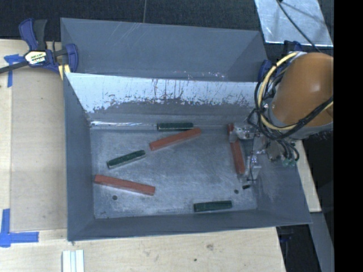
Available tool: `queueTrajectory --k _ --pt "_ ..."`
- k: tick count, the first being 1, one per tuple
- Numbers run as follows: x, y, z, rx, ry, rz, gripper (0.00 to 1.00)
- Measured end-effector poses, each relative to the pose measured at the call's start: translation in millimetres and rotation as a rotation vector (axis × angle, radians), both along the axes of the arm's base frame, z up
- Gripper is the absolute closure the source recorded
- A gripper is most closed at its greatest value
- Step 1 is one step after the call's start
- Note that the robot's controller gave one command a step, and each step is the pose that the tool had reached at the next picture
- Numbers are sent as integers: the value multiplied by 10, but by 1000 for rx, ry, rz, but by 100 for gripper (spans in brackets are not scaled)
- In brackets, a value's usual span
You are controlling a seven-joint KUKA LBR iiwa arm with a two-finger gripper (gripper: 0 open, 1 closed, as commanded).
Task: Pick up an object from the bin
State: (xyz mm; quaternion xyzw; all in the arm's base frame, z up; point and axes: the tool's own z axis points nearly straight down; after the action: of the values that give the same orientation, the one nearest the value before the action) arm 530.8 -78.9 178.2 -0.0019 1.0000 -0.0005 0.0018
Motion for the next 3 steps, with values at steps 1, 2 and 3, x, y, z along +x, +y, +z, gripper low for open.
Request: queueTrajectory --k 1,2,3 --pt "265 -470 -1103 1 6 207 0" --pt "-63 694 -445 4 1 237 0" --pt "-406 427 -1059 -2 -18 298 0"
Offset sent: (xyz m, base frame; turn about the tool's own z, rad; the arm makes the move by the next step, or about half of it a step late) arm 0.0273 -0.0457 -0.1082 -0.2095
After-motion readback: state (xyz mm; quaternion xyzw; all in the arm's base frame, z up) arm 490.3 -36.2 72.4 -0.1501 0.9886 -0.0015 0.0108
